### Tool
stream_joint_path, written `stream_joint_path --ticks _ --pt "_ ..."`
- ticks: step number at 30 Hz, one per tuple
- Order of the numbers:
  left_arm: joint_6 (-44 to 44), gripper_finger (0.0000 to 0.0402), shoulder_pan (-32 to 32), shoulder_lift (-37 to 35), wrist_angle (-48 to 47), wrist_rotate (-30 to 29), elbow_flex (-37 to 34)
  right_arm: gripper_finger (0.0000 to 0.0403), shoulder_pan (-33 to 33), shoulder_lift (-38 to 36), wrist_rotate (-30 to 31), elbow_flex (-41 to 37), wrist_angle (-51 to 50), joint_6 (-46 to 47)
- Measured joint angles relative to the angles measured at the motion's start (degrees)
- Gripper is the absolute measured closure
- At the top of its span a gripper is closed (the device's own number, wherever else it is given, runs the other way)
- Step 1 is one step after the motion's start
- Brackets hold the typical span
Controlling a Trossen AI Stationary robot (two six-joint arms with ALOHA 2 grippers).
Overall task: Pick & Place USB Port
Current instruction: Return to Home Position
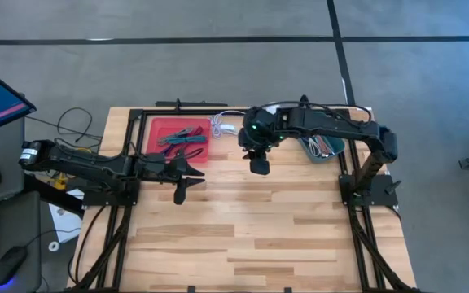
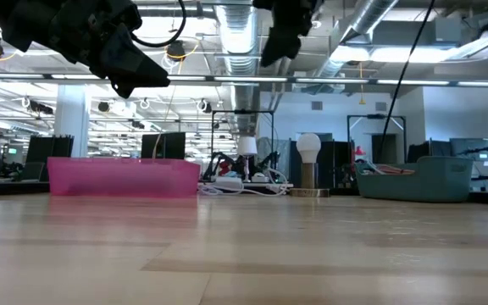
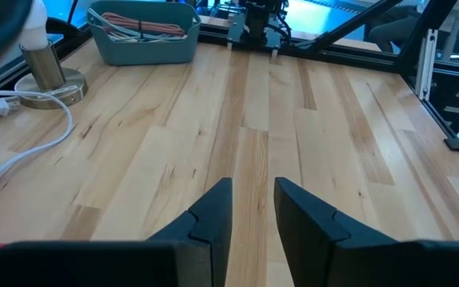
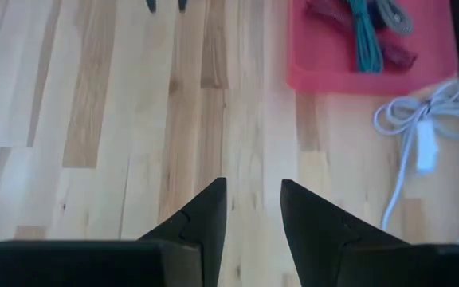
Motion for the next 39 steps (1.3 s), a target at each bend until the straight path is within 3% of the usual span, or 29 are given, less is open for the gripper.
stream_joint_path --ticks 7,12,19,24,32,39 --pt "0.00 0.0307 0.00 0.00 0.00 0.00 0.00 0.0290 0.00 -10.85 -0.14 -20.94 14.81 3.44" --pt "0.00 0.0307 0.00 0.00 0.00 0.00 0.00 0.0290 0.15 -21.08 -0.19 -37.03 31.30 6.92" --pt "0.00 0.0307 0.00 0.00 0.00 0.00 0.00 0.0290 2.01 -30.33 -0.14 -51.79 48.27 9.41" --pt "0.00 0.0307 0.00 0.00 0.00 0.00 0.00 0.0290 4.17 -33.23 -0.08 -59.54 57.93 7.93" --pt "0.00 0.0307 0.00 0.00 0.00 0.00 0.00 0.0290 5.24 -34.16 -0.01 -74.52 82.71 10.68" --pt "0.00 0.0307 0.00 0.00 0.00 0.00 0.00 0.0290 4.96 -33.93 0.01 -78.46 89.80 12.93"
